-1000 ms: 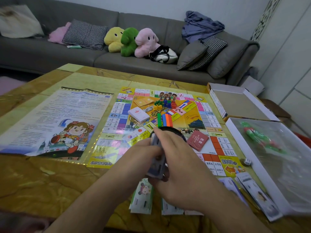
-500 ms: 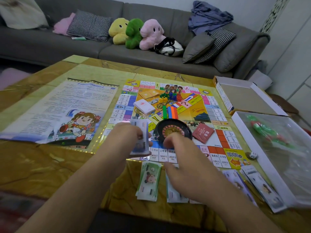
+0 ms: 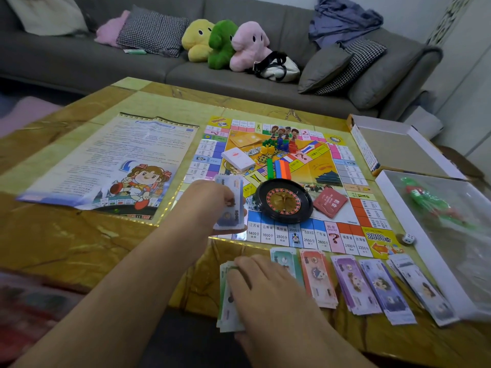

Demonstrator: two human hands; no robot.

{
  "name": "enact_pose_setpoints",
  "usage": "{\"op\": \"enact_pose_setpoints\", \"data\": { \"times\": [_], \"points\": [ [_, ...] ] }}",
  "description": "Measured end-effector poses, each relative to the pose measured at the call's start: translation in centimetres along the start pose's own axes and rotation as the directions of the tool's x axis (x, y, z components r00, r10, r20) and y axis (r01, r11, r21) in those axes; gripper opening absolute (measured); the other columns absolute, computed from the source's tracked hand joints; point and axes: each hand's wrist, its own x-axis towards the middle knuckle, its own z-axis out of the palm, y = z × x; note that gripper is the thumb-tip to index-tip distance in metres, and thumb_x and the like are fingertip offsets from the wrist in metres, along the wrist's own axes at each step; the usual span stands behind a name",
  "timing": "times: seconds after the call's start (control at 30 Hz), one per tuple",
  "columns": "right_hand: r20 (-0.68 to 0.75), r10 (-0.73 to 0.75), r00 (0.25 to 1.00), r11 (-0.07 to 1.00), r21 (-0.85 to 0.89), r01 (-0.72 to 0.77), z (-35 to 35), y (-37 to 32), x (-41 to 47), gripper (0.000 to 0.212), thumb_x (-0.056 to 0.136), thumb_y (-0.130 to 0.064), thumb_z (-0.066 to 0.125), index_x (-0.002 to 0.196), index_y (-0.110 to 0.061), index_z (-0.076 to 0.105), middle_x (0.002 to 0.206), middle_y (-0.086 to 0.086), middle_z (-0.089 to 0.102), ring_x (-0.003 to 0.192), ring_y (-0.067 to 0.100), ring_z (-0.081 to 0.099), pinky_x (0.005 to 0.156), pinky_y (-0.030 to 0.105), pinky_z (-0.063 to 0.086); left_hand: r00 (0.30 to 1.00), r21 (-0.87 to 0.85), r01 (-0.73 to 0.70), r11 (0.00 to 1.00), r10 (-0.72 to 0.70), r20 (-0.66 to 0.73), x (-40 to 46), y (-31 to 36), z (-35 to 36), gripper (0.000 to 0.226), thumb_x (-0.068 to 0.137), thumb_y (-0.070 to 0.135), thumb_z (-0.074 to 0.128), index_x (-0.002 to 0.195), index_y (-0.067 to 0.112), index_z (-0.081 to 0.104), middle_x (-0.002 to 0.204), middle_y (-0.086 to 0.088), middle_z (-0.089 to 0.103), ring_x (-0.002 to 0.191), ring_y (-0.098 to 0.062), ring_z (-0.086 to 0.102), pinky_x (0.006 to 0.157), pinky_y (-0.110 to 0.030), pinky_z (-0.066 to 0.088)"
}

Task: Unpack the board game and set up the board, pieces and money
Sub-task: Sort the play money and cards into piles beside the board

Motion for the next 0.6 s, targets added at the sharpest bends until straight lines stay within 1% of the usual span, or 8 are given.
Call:
{"op": "enact_pose_setpoints", "data": {
  "times": [0.1, 0.17, 0.2, 0.27, 0.33, 0.4, 0.53, 0.6],
  "points": [
    [-0.035, -0.066, 0.997, 0.998, 0.015, 0.066, 0.9, -0.1, -0.7, 0.066, 0.090, -0.031, 0.076, 0.147, -0.018, 0.047, 0.159, 0.006, 0.042, 0.144, 0.026, 0.040, 0.118, 0.050, 0.041, 0.999, -0.019, 0.021, 1.000, -0.020, 0.043, 0.5, 0.0, -0.4, 0.058, 0.096, 0.007, 0.069, 0.147, -0.003, 0.043, 0.138, -0.028, 0.058, 0.123, -0.042, 0.061, 0.107, -0.054, 0.050],
    [-0.172, -0.073, 0.982, 0.995, 0.058, 0.084, 1.5, 0.1, -1.5, 0.052, 0.076, -0.040, 0.084, 0.124, -0.027, 0.066, 0.142, -0.001, 0.060, 0.119, 0.015, 0.062, 0.091, 0.036, 0.061, 0.997, -0.075, 0.058, 0.995, -0.055, 0.046, 0.4, 0.0, -0.3, 0.053, 0.099, 0.007, 0.066, 0.146, -0.003, 0.044, 0.140, -0.026, 0.057, 0.118, -0.040, 0.061, 0.092, -0.051, 0.055],
    [-0.244, -0.060, 0.968, 0.994, 0.073, 0.080, 1.5, 0.2, -1.8, 0.045, 0.073, -0.042, 0.086, 0.114, -0.031, 0.069, 0.135, -0.005, 0.063, 0.107, 0.009, 0.065, 0.080, 0.027, 0.062, 0.995, -0.114, 0.087, 0.990, -0.081, 0.052, 0.0, 0.1, -0.3, 0.050, 0.099, 0.005, 0.064, 0.145, -0.002, 0.046, 0.140, -0.026, 0.056, 0.113, -0.041, 0.062, 0.080, -0.049, 0.057],
    [-0.307, -0.028, 0.951, 0.993, 0.099, 0.061, 1.1, 0.5, -2.0, 0.030, 0.081, -0.040, 0.080, 0.109, -0.032, 0.070, 0.123, -0.006, 0.061, 0.095, 0.007, 0.061, 0.069, 0.022, 0.058, 0.992, -0.245, 0.103, 0.964, -0.083, 0.093, -0.6, -0.2, -0.5, 0.043, 0.096, 0.001, 0.059, 0.139, -0.002, 0.052, 0.131, -0.026, 0.061, 0.098, -0.044, 0.068, 0.063, -0.048, 0.061],
    [-0.389, 0.017, 0.921, 0.997, 0.072, 0.012, 0.4, 1.3, -1.9, 0.019, 0.091, -0.037, 0.067, 0.108, -0.029, 0.071, 0.110, -0.004, 0.057, 0.085, 0.009, 0.056, 0.060, 0.023, 0.052, 0.979, -0.373, 0.117, 0.920, -0.043, 0.201, -1.5, -0.7, -0.9, 0.035, 0.093, 0.001, 0.055, 0.128, -0.003, 0.056, 0.107, -0.020, 0.066, 0.077, -0.037, 0.068, 0.059, -0.042, 0.060],
    [-0.472, 0.111, 0.874, 0.993, 0.089, -0.078, -0.4, 2.5, -1.7, 0.024, 0.097, -0.037, 0.052, 0.112, -0.027, 0.068, 0.107, -0.003, 0.052, 0.075, 0.010, 0.053, 0.052, 0.024, 0.049, 0.961, -0.433, 0.122, 0.893, 0.003, 0.276, -1.8, -1.0, -1.0, 0.028, 0.094, 0.005, 0.052, 0.119, -0.005, 0.058, 0.084, -0.013, 0.058, 0.065, -0.026, 0.062, 0.059, -0.036, 0.058],
    [-0.580, 0.249, 0.776, 0.967, 0.197, -0.163, -1.1, 5.2, -1.5, 0.034, 0.101, -0.032, 0.039, 0.125, -0.023, 0.062, 0.118, -0.003, 0.044, 0.078, 0.014, 0.056, 0.052, 0.032, 0.055, 0.943, -0.482, 0.134, 0.866, 0.037, 0.329, -1.9, -1.3, -1.1, 0.049, 0.091, 0.012, 0.048, 0.135, -0.007, 0.050, 0.088, -0.015, 0.052, 0.072, -0.024, 0.058, 0.058, -0.036, 0.058],
    [-0.621, 0.248, 0.744, 0.966, 0.210, -0.147, -1.4, 6.0, -1.3, 0.037, 0.102, -0.027, 0.040, 0.131, -0.018, 0.062, 0.122, -0.001, 0.046, 0.087, 0.016, 0.058, 0.059, 0.031, 0.058, 0.923, -0.485, 0.175, 0.857, 0.029, 0.384, -2.0, -1.6, -0.5, 0.052, 0.089, 0.010, 0.047, 0.139, -0.005, 0.043, 0.097, -0.018, 0.054, 0.080, -0.028, 0.061, 0.066, -0.043, 0.063]
  ]
}}
